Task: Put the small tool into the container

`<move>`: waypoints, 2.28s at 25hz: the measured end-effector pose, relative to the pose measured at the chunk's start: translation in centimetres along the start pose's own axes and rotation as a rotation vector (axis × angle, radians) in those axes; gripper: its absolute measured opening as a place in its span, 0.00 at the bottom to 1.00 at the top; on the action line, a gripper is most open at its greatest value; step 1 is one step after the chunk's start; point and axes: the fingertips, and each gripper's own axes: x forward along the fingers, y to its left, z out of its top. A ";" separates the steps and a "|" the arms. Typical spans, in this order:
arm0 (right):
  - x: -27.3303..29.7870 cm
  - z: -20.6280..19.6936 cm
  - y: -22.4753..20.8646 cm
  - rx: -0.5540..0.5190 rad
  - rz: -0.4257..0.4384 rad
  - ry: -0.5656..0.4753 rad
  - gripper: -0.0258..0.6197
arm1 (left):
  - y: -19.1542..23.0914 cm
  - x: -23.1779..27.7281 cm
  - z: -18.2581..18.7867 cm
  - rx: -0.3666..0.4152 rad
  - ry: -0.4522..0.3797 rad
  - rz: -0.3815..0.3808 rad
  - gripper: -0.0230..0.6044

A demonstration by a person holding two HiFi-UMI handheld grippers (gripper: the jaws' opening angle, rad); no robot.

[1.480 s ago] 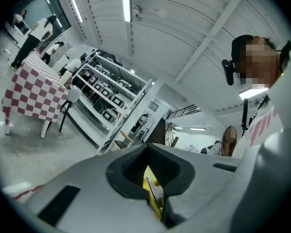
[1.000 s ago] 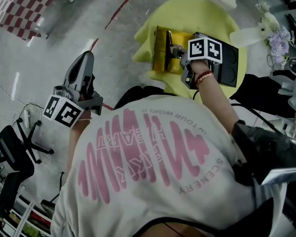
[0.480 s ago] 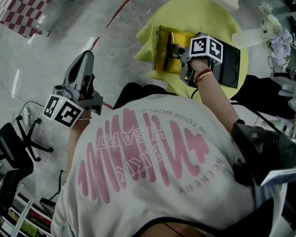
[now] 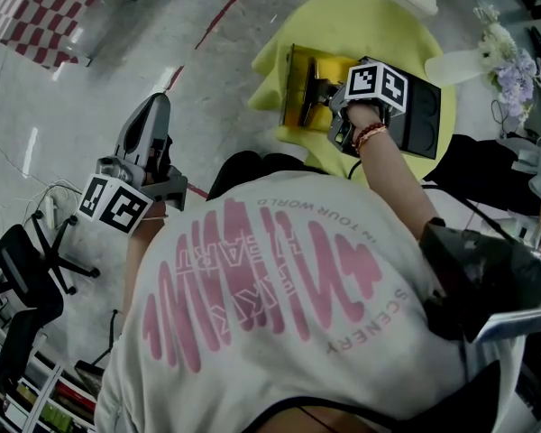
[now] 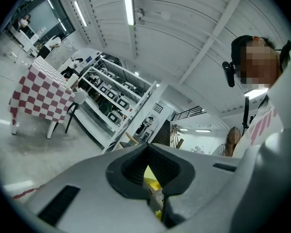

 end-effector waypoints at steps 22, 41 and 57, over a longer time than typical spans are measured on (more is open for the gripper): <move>0.2 0.0 -1.2 -0.002 -0.111 -0.065 0.09 | 0.5 -0.5 -0.3 -0.007 -0.002 0.004 0.05; 0.4 -0.2 -2.1 -0.008 -0.185 -0.088 0.15 | 0.8 -1.9 -0.2 -0.008 -0.009 0.013 0.05; 0.6 -0.5 -2.6 -0.035 -0.287 -0.110 0.24 | 1.1 -2.9 0.2 -0.006 -0.018 0.028 0.05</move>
